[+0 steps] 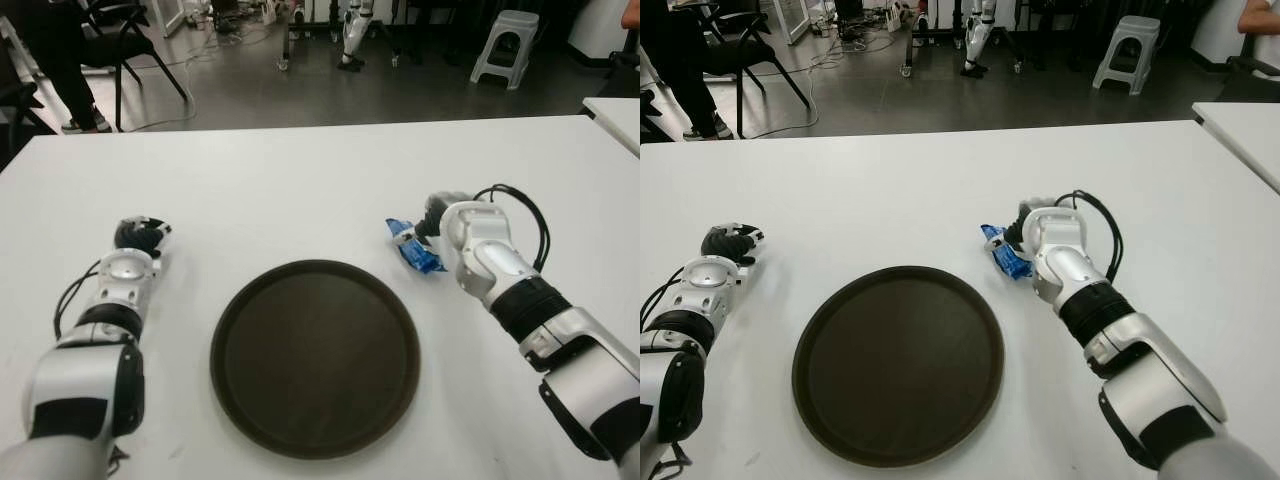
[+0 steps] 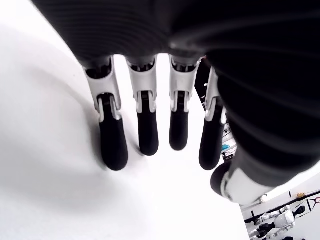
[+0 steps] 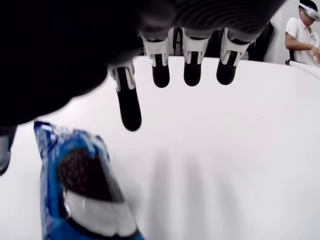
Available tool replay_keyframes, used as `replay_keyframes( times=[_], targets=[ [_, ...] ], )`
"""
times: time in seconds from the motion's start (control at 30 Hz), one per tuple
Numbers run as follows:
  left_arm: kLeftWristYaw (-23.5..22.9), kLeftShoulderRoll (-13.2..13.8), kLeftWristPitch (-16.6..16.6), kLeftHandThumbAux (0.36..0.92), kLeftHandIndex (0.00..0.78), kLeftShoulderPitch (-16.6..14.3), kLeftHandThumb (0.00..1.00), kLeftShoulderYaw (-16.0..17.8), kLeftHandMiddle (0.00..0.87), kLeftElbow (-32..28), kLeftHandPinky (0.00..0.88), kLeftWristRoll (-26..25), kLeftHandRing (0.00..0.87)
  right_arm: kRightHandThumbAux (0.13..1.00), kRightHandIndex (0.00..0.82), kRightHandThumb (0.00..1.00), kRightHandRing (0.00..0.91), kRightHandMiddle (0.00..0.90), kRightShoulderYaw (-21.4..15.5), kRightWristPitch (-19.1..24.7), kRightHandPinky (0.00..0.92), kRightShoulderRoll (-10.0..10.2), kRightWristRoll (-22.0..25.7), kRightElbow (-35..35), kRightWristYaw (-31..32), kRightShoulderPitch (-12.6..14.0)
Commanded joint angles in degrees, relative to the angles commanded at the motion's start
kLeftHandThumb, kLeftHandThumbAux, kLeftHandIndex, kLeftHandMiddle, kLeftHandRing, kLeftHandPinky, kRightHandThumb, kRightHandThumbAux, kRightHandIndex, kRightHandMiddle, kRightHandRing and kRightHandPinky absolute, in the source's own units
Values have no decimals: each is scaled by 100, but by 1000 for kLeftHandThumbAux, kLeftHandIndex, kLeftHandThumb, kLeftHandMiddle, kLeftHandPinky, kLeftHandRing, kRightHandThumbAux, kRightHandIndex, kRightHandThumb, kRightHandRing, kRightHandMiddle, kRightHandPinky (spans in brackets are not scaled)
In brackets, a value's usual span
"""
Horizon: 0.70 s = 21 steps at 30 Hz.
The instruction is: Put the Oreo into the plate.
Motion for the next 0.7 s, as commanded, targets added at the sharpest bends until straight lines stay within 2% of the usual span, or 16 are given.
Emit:
replay_keyframes(
  times=[0.37,0.7],
  targets=[
    [52,6,25,711,412,-7,692,-22,288,0,112,22,255,386,430,0,0,72,-69,14,0,80,82,31,-93,55],
    [43,2,27,711,416,-8,696,-14,271,1,112,2,233,384,358,0,0,46,-11,-10,0,144,60,249,-62,-20]
  ],
)
